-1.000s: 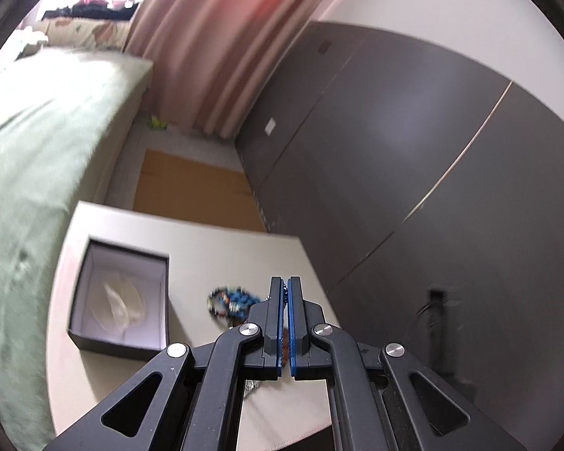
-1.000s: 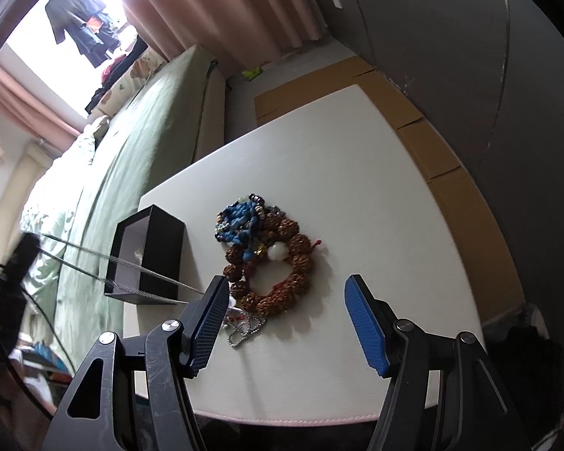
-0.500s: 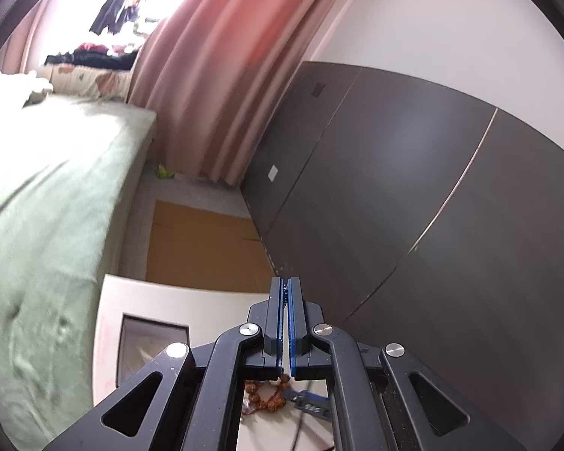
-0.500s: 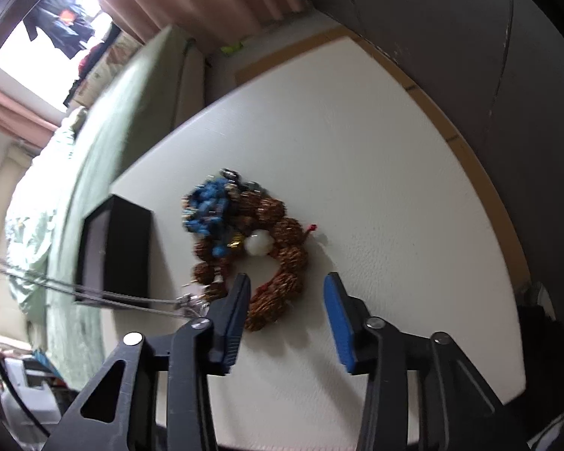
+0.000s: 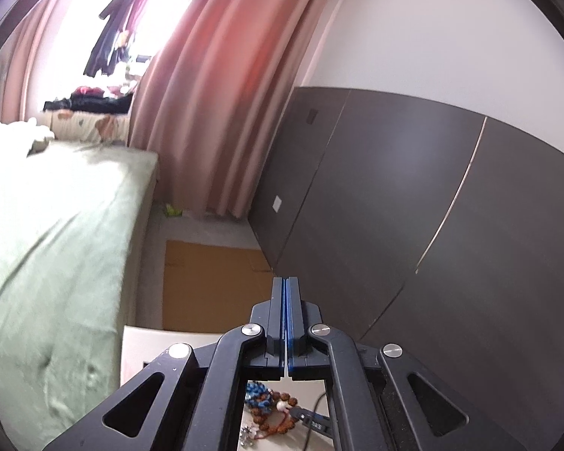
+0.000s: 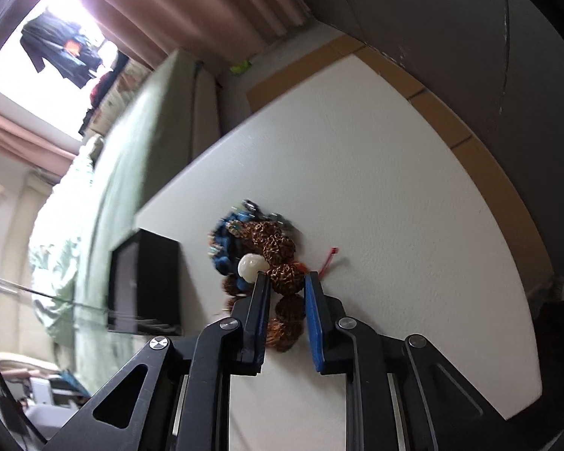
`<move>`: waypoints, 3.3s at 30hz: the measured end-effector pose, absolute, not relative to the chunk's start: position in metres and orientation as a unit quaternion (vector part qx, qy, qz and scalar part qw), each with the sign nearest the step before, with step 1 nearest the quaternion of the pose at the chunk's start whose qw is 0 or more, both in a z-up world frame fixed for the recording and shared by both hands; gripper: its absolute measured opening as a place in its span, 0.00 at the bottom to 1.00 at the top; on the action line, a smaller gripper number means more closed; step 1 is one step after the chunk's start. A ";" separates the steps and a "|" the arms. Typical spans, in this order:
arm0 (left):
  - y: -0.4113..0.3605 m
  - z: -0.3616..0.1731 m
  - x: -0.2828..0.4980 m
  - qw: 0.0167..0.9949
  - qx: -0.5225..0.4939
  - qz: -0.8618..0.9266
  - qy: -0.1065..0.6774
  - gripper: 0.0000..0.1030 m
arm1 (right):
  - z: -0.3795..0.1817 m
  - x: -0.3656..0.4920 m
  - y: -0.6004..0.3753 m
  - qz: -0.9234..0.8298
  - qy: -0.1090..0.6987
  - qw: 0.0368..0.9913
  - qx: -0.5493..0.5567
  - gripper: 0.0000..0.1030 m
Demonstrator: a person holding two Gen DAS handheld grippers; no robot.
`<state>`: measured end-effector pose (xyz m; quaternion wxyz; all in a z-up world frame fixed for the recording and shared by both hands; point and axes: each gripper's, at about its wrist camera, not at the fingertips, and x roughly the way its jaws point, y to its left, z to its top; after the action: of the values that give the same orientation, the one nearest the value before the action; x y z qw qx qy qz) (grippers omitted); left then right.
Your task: Organize jewelry
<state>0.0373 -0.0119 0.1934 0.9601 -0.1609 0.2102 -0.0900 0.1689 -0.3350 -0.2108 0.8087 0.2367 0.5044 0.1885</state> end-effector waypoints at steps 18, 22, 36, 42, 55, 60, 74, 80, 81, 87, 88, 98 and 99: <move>-0.026 0.045 0.060 0.907 -0.198 -0.070 0.365 0.62 | -0.176 0.152 -0.367 0.206 0.447 0.823 0.284 0.19; -0.032 0.007 0.064 0.894 -0.201 -0.070 0.395 0.62 | -0.175 0.152 -0.373 0.203 0.444 0.824 0.288 0.19; -0.071 -0.096 0.089 0.857 -0.171 -0.048 0.484 0.42 | -0.164 0.138 -0.390 0.209 0.422 0.827 0.306 0.19; -0.079 -0.117 0.100 0.851 -0.156 -0.033 0.500 0.36 | -0.163 0.140 -0.393 0.210 0.421 0.826 0.310 0.19; -0.063 -0.096 0.099 0.858 -0.173 -0.043 0.482 0.13 | -0.161 0.138 -0.388 0.217 0.423 0.825 0.305 0.19; -0.050 -0.059 0.093 0.872 -0.176 -0.046 0.454 0.13 | -0.157 0.133 -0.382 0.224 0.419 0.827 0.301 0.19; -0.011 0.071 0.085 0.921 -0.155 -0.033 0.356 0.13 | -0.150 0.135 -0.356 0.262 0.409 0.822 0.297 0.19; 0.002 0.117 0.086 0.934 -0.148 -0.026 0.323 0.13 | -0.144 0.139 -0.345 0.276 0.402 0.822 0.292 0.19; 0.003 0.126 0.087 0.937 -0.147 -0.025 0.317 0.13 | -0.143 0.139 -0.344 0.278 0.401 0.823 0.292 0.19; 0.017 0.177 0.085 0.951 -0.140 -0.014 0.274 0.13 | -0.143 0.143 -0.336 0.285 0.402 0.821 0.287 0.19; 0.018 0.185 0.084 0.953 -0.137 -0.012 0.269 0.13 | -0.144 0.144 -0.335 0.285 0.404 0.821 0.285 0.19; 0.023 0.208 0.089 0.959 -0.123 -0.004 0.256 0.13 | -0.143 0.154 -0.323 0.296 0.404 0.818 0.282 0.19; 0.023 0.206 0.091 0.958 -0.123 -0.004 0.260 0.13 | -0.143 0.155 -0.322 0.298 0.405 0.817 0.282 0.19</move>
<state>0.0914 0.0232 0.2055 0.9579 -0.1228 0.2596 -0.0043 0.1546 -0.3219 -0.1431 0.8173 0.2819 0.4047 0.2980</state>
